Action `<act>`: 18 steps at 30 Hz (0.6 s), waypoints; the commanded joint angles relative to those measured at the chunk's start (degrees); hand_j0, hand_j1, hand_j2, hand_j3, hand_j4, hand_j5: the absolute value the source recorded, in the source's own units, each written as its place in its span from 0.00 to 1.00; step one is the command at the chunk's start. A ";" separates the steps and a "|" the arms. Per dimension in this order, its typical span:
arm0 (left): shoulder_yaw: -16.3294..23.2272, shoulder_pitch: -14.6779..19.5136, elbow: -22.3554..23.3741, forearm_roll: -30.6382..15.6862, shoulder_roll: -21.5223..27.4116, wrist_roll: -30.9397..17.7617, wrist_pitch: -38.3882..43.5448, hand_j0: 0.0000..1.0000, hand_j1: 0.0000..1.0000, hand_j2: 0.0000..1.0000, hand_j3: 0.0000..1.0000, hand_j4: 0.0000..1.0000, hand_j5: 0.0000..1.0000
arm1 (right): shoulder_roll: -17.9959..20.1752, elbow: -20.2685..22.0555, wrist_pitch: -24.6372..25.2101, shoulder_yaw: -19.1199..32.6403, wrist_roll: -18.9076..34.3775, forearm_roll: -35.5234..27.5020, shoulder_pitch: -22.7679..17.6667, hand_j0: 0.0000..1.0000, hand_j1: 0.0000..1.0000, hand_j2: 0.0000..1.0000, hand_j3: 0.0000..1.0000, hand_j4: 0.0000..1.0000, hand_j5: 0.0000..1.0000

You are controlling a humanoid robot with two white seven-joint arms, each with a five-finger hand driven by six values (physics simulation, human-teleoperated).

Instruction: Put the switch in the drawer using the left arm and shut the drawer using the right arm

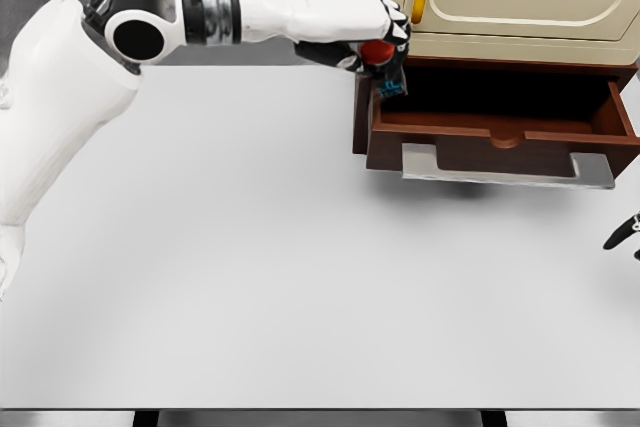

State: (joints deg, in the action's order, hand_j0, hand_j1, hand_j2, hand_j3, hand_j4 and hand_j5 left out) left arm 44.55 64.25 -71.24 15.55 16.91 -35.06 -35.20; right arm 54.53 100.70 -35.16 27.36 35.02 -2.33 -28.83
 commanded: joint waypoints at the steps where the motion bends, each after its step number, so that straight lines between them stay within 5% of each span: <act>1: 0.19 0.00 3.12 -0.08 -3.46 0.06 0.20 0.36 0.36 0.36 0.36 0.36 0.36 | 0.14 0.02 0.16 -0.82 -0.02 -0.31 0.00 0.55 0.55 0.55 0.55 0.55 0.55; 15: -1.04 0.88 13.49 3.17 -14.27 0.06 0.20 0.36 0.36 0.36 0.36 0.36 0.36 | 0.14 0.02 0.16 -0.73 -0.02 -0.31 -0.09 0.54 0.54 0.54 0.54 0.54 0.54; 18: -1.83 0.97 19.03 3.35 -16.64 0.06 0.20 0.36 0.36 0.36 0.36 0.36 0.36 | 0.05 0.02 0.16 -0.47 -0.02 -0.13 -0.09 0.54 0.54 0.54 0.54 0.54 0.54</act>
State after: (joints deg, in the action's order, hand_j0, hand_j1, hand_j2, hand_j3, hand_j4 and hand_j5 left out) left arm 43.29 65.21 -55.10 19.19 1.79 -35.04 -35.19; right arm 54.59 100.70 -35.16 26.76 35.02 -2.09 -28.92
